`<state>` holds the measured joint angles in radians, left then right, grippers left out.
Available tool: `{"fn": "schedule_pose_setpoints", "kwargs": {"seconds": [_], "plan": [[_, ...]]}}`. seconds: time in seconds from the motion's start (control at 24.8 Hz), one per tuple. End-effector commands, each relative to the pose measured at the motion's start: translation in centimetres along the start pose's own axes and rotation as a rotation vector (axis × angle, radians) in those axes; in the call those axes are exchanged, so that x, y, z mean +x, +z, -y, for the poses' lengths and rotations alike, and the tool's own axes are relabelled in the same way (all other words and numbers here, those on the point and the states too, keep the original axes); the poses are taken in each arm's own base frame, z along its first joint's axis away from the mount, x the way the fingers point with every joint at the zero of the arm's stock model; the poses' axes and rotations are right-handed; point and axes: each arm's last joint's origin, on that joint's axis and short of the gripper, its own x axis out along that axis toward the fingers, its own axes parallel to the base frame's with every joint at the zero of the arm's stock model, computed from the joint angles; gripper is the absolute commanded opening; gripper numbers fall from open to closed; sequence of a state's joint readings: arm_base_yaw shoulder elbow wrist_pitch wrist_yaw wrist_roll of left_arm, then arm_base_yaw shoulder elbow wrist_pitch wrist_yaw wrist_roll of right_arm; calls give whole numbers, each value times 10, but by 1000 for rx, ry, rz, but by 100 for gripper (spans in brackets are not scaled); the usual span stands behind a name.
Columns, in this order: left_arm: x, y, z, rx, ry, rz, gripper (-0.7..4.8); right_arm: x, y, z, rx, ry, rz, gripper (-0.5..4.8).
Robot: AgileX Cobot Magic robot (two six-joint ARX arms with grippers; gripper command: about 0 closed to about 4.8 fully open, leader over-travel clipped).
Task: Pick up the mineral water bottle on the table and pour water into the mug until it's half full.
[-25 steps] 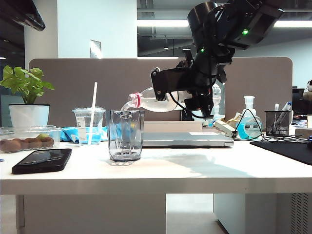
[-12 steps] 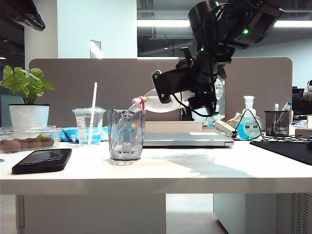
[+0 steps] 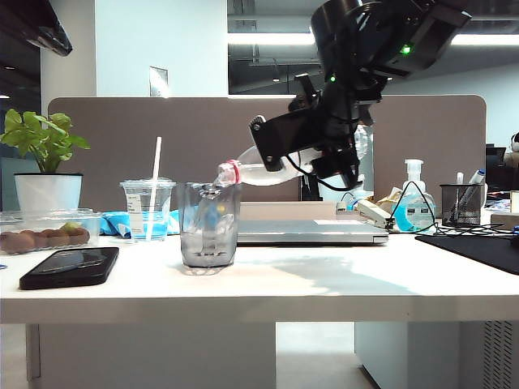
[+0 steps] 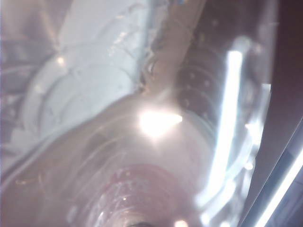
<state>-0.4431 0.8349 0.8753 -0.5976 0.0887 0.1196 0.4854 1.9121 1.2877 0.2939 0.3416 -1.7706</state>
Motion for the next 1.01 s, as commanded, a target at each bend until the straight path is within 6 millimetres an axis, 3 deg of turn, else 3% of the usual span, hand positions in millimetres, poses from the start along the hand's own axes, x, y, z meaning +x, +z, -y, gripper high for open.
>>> {"fn": "schedule_pose_setpoints", "kwargs": {"seconds": [0.04, 0.52, 1.01], "plan": [[-1, 1, 0, 5, 0, 12, -5, -4, 4, 9, 2, -40, -1, 262], [-1, 1, 0, 5, 0, 12, -5, -7, 9, 14, 93, -47, -45, 262], [-1, 2, 0, 6, 1, 16, -5, -14, 16, 7, 587, 24, 6, 266]]}}
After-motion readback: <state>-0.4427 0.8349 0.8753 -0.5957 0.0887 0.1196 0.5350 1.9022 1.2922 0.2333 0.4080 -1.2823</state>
